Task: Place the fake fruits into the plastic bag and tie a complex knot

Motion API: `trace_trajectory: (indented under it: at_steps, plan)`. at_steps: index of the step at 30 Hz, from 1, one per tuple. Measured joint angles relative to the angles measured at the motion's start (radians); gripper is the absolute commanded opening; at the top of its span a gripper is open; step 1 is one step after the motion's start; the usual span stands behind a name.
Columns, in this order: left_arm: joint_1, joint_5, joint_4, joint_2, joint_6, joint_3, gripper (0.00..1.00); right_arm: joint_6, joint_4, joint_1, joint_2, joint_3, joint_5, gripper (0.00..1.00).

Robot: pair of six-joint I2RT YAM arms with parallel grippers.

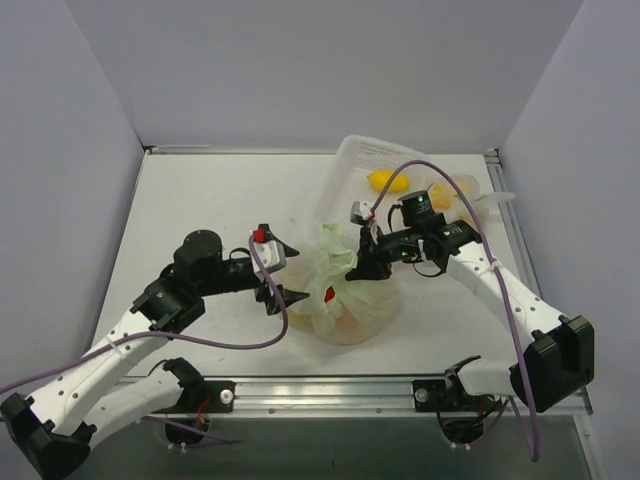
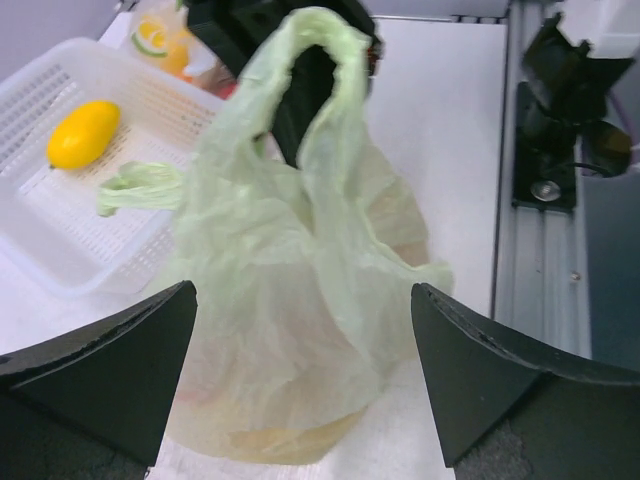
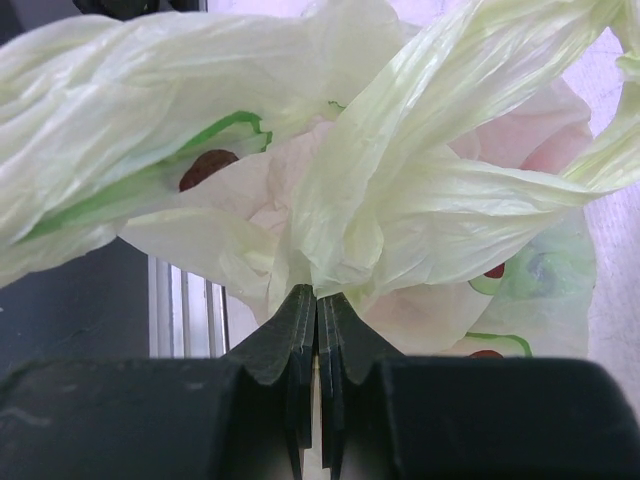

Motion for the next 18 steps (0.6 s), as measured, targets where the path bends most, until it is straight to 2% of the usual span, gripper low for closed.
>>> trace_trajectory:
  at_steps: [6, 18]
  plan:
    - [0.0, -0.116, 0.014, 0.137, -0.048, 0.08, 0.97, -0.001, -0.001, 0.006, 0.0, 0.0, 0.008, 0.0]
    - [-0.165, -0.291, 0.084, 0.038, -0.077, 0.001, 0.97, -0.001, -0.003, 0.006, 0.0, 0.0, 0.016, 0.0]
